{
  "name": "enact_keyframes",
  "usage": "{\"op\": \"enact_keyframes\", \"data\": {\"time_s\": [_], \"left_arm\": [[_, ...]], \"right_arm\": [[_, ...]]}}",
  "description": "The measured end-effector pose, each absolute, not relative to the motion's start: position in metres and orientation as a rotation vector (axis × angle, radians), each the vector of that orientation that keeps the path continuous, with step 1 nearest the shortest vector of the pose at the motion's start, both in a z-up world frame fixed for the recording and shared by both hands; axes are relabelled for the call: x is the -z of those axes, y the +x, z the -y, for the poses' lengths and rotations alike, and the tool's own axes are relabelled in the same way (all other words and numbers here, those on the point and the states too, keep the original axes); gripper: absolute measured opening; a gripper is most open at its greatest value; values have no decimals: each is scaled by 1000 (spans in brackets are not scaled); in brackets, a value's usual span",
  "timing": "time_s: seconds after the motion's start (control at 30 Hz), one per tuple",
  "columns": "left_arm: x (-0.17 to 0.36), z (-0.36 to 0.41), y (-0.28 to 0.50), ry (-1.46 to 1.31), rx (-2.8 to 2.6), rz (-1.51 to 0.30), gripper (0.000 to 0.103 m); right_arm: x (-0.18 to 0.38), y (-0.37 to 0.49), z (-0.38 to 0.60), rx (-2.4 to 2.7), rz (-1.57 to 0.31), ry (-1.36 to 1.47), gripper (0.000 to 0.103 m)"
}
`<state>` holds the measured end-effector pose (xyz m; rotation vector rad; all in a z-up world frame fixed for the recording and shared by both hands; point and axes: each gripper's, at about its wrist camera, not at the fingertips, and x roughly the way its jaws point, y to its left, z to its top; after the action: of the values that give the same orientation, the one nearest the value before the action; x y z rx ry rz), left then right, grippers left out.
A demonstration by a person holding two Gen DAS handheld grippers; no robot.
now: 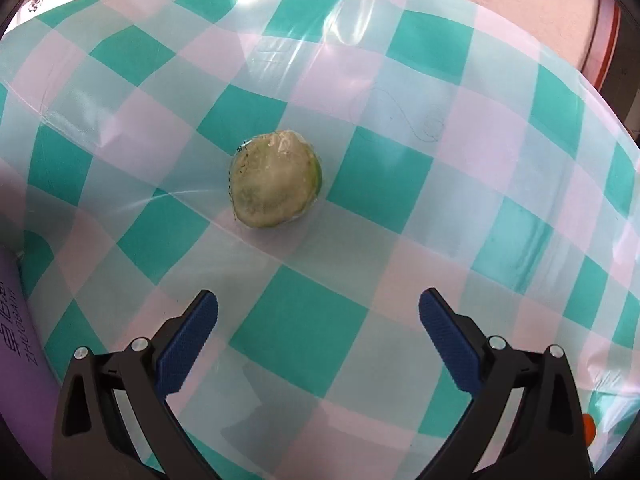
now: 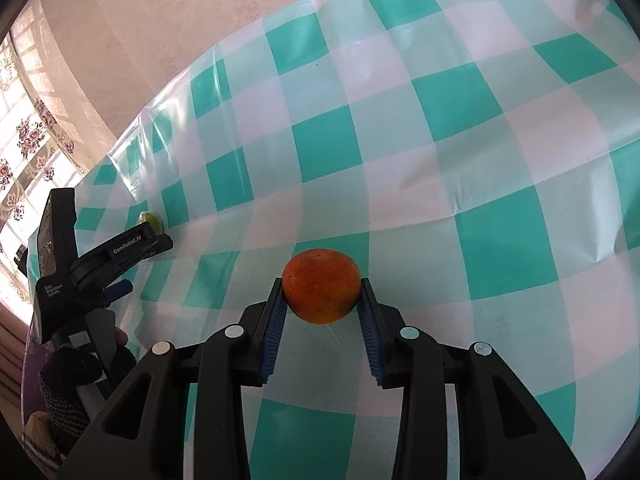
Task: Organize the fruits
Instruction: 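Grasp the small mandarin with the right tool while the left tool grasps the wrapped green fruit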
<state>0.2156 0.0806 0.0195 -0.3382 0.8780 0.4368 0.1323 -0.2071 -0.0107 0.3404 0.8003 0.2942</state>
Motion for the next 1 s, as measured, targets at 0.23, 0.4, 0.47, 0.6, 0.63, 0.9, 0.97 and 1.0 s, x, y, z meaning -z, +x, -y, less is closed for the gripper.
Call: {"op": "enact_keyframes", "data": {"time_s": [0.23,0.4,0.47,0.6,0.63,0.9,0.97,1.0], "left_arm": [[-26,-121,258,-343,-528,-881,101],[-15,-127,255,-359,-515,-883,76],[-18,-121,253,-352,-471,-865,56],[-24,-113,235,-383,-478,-811,56],[-25,-110,228,-397,-471,-802,56],[-28,-56,151,-369,-311,-817,56],[-25,-51,129,-387,-273,-842,56],[-26,-49,118,-391,-275,-838,56]], "right_arm": [[11,133,205,-312,-806,336,36],[12,135,204,-313,-816,332,36],[11,135,204,-314,-817,332,36],[12,137,204,-312,-821,331,36],[12,137,205,-310,-822,333,36],[11,137,204,-309,-823,332,36],[11,137,204,-306,-824,331,36],[11,136,204,-306,-823,330,36]]}}
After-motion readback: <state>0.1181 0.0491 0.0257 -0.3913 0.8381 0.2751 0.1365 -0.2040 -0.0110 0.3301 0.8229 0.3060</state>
